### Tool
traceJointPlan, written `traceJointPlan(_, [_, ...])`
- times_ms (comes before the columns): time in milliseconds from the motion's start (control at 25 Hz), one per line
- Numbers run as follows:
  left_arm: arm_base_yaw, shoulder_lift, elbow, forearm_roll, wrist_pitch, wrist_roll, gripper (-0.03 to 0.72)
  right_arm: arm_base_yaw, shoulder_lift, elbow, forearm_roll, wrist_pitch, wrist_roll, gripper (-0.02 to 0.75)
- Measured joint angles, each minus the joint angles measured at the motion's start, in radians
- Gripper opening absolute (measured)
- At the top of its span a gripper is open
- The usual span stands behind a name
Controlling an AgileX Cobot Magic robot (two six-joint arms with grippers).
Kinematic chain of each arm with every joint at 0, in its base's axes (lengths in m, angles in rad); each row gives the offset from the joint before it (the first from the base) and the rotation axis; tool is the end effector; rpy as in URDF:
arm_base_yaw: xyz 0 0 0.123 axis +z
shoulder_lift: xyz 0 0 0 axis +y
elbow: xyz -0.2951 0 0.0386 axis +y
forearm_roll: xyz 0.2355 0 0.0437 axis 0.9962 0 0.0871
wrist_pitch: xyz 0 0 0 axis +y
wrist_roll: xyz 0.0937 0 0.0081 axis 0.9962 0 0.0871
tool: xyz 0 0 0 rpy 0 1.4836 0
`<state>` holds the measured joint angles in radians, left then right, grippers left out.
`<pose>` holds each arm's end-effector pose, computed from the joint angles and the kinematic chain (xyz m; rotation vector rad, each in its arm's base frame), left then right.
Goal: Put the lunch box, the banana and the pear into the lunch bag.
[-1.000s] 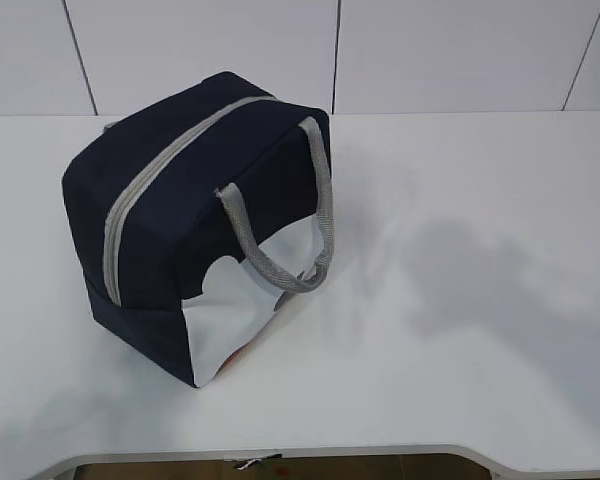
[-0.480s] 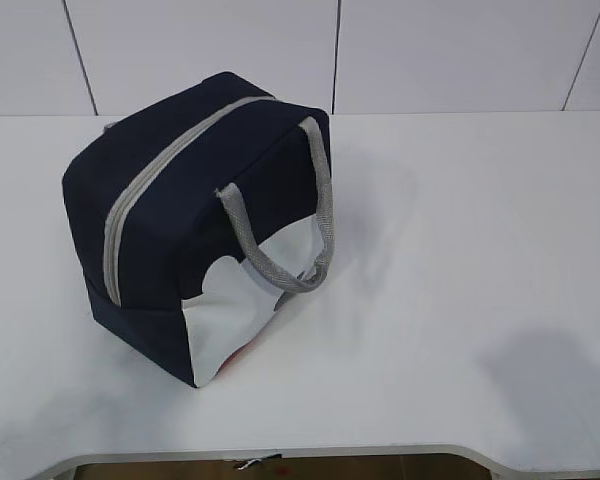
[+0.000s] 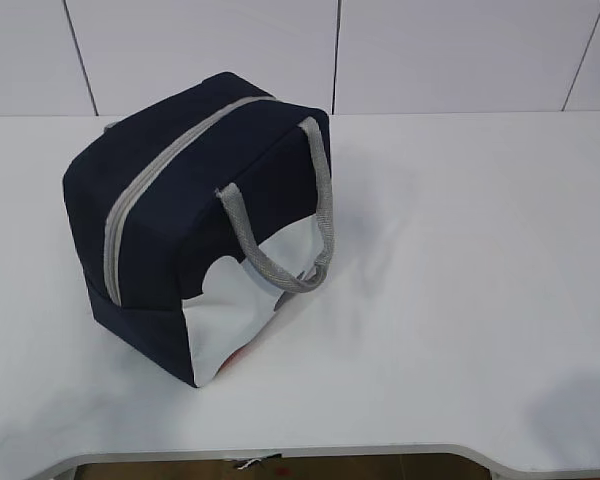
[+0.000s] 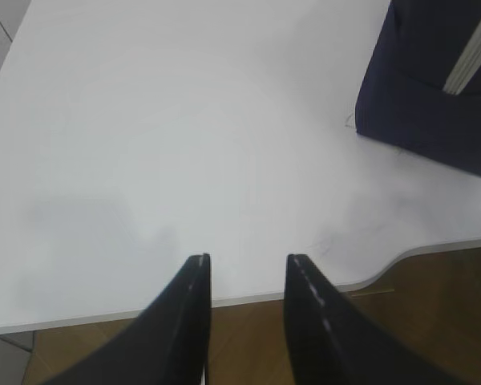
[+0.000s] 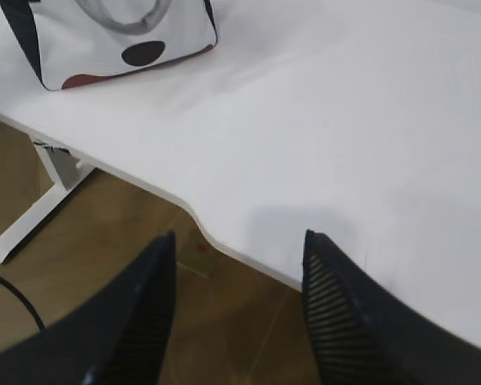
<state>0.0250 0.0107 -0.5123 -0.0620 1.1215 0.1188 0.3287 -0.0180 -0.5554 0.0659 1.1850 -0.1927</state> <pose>-0.0282 -0.0060 0.2686 0.1038 2.0993 0.0116 -0.0401 -0.0076 0.2737 -0.5512 2.0237 0.1611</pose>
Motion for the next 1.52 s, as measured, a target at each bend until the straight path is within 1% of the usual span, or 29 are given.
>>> traceJointPlan(200, [0.000, 0.000, 0.000, 0.000, 0.000, 0.000, 0.237, 0.000, 0.000, 0.049, 0.004, -0.018, -0.017, 0.422])
traceJointPlan(1200, [0.000, 0.000, 0.000, 0.000, 0.000, 0.000, 0.237, -0.007, 0.000, 0.049, -0.007, -0.023, -0.018, 0.422])
traceJointPlan(1280, [0.000, 0.000, 0.000, 0.000, 0.000, 0.000, 0.237, -0.042, 0.000, 0.049, -0.007, -0.023, -0.018, 0.422])
traceJointPlan(1440, [0.000, 0.000, 0.000, 0.000, 0.000, 0.000, 0.237, -0.165, 0.000, 0.049, -0.007, -0.025, -0.018, 0.422])
traceJointPlan(1520, [0.000, 0.000, 0.000, 0.000, 0.000, 0.000, 0.237, -0.211, 0.000, 0.049, -0.007, -0.025, -0.018, 0.422])
